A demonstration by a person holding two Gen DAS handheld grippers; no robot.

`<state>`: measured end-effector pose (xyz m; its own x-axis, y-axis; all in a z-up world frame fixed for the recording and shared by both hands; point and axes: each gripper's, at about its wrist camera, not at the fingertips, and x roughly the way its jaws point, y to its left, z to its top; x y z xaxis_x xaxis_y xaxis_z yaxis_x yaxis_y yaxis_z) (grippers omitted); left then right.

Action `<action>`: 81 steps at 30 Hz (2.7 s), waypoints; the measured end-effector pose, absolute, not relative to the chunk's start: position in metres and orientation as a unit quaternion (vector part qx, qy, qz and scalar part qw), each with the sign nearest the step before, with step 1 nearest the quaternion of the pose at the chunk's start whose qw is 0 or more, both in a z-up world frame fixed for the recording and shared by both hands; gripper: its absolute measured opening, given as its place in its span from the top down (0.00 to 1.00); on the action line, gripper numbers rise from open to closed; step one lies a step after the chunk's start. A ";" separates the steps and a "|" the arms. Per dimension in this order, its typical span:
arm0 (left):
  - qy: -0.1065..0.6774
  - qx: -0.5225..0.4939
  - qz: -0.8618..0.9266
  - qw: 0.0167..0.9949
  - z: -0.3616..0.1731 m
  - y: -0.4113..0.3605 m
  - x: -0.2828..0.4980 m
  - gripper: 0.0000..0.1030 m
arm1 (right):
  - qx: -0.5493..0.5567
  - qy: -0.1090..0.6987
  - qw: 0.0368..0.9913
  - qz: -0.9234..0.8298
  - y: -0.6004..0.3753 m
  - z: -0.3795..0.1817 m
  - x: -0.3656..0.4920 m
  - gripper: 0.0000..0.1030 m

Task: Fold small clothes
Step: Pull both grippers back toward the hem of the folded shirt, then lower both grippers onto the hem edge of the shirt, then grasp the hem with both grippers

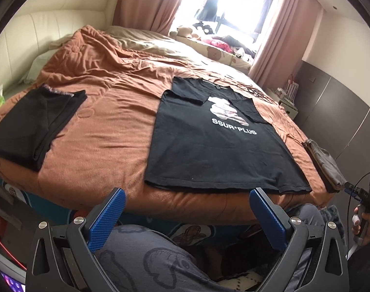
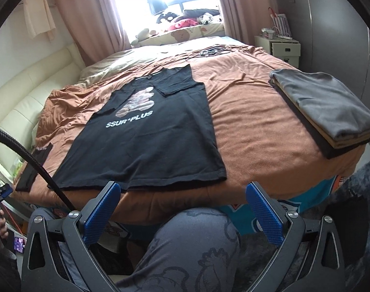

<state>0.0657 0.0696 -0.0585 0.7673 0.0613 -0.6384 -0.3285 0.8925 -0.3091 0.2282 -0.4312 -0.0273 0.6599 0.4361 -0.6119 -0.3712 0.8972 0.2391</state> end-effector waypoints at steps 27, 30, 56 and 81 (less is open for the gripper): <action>0.369 -0.347 0.104 0.856 -0.163 0.145 0.132 0.43 | 0.084 0.412 0.879 0.225 -0.414 -0.094 0.321 0.07; 0.378 -0.361 0.101 0.847 -0.173 0.152 0.141 0.47 | 0.103 0.425 0.870 0.228 -0.412 -0.103 0.336 0.17; 0.376 -0.471 0.080 0.794 -0.203 0.163 0.159 0.67 | 0.311 0.445 0.794 0.272 -0.448 -0.172 0.375 0.44; 0.267 -0.524 0.089 0.804 -0.174 0.172 0.154 0.96 | 0.373 0.355 0.820 0.251 -0.438 -0.153 0.355 1.00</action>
